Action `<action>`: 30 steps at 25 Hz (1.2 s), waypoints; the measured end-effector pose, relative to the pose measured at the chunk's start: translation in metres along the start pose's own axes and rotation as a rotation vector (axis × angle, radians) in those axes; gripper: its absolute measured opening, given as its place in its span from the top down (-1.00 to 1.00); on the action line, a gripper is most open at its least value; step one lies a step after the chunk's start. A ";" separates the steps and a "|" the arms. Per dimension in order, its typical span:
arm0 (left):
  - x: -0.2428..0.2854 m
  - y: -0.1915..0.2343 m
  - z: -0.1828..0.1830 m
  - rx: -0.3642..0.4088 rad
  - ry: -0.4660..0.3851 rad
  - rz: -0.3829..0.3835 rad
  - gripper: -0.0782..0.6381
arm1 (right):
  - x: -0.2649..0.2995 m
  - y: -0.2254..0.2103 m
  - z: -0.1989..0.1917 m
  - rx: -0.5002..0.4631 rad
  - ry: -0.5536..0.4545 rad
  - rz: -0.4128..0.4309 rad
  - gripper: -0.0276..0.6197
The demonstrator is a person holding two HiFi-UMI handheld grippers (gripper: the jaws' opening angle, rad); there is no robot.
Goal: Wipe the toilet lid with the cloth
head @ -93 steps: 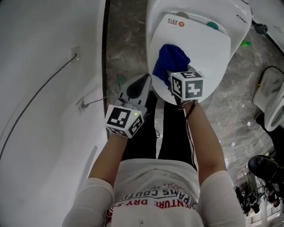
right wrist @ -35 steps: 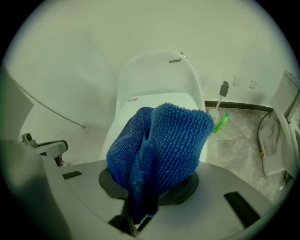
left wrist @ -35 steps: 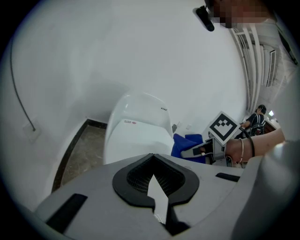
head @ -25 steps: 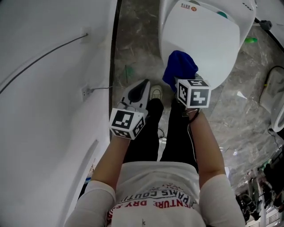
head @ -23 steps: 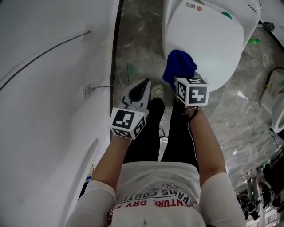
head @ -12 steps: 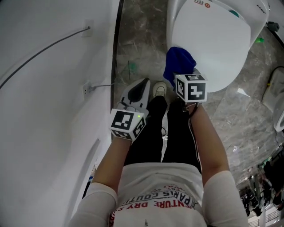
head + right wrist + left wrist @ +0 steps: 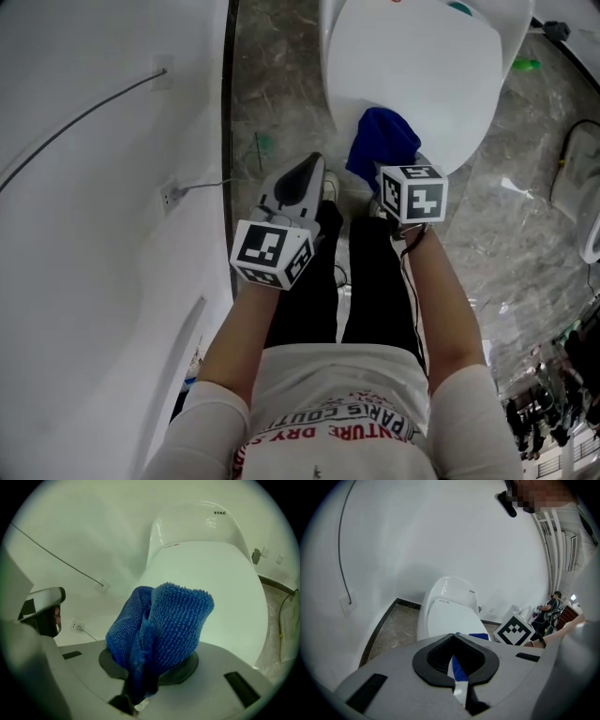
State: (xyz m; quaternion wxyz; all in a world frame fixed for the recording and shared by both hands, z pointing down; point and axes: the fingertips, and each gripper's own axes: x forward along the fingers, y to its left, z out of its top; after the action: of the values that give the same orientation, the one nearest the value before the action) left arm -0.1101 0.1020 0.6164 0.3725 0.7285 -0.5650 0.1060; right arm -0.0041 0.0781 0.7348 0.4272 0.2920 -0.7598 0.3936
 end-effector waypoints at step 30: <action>0.073 -0.159 -0.045 -0.015 0.018 -0.011 0.76 | -0.091 -0.189 -0.077 0.062 0.031 -0.090 0.63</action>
State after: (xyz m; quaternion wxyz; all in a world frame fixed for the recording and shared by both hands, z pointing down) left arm 0.0701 0.0913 0.6225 0.3835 0.7279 -0.5585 0.1061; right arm 0.2177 0.0555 0.7460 0.4471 0.3326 -0.7267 0.4018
